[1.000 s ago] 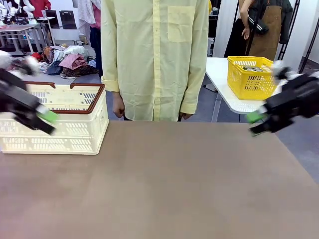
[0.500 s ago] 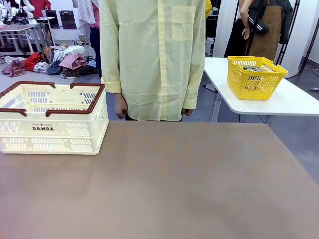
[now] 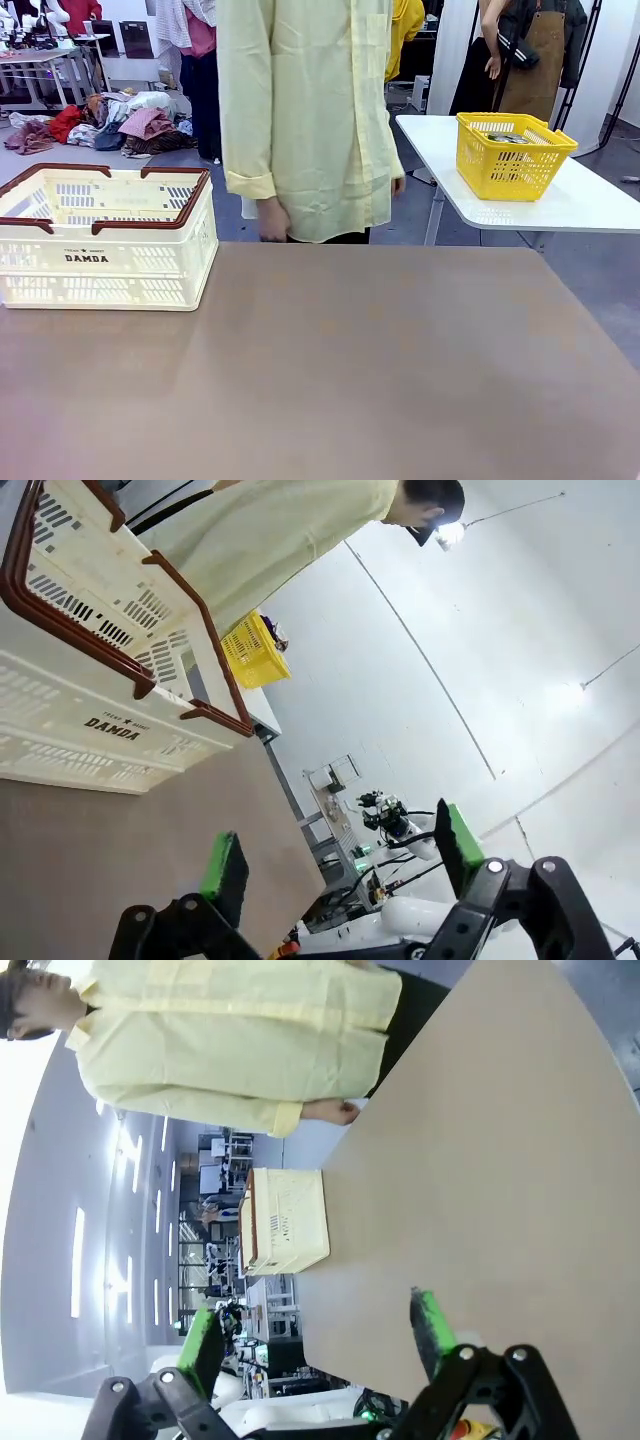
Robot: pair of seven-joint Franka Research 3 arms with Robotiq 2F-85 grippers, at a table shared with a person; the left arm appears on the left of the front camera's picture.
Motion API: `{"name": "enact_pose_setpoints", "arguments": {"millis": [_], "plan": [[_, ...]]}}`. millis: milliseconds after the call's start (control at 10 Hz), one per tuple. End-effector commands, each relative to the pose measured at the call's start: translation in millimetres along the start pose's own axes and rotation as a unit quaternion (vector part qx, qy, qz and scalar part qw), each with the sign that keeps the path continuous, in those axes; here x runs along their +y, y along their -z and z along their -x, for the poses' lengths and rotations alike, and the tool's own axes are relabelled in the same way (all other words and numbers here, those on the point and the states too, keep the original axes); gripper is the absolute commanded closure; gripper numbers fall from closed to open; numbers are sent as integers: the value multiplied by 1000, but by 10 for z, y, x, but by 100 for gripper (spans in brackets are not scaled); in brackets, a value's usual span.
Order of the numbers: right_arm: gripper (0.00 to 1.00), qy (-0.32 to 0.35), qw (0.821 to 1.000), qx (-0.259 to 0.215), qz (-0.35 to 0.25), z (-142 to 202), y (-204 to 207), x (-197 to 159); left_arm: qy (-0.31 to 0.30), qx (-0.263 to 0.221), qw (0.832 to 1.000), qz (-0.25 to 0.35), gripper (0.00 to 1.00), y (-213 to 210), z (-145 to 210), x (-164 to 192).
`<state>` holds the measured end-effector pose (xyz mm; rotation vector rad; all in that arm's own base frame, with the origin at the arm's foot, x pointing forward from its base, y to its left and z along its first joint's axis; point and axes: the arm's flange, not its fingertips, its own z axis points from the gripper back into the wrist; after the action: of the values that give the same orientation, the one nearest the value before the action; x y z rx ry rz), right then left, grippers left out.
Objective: Place the drinks into the Shopping basket.
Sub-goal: Pick up one drink and place it into the Shopping basket.
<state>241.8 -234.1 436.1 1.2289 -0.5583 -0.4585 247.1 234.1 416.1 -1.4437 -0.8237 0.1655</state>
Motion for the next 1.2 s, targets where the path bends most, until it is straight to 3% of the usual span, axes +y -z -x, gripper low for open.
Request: {"name": "enact_pose_setpoints", "arguments": {"millis": [0, 1100], "plan": [[0, -1, 1000, 13, -20, 46, -31, 22, -3, -4, 1000, 11, 0, -43, -1, -81], [0, -1, 1000, 13, -20, 46, -31, 22, -3, -4, 1000, 11, 0, -43, -1, -81]]}}
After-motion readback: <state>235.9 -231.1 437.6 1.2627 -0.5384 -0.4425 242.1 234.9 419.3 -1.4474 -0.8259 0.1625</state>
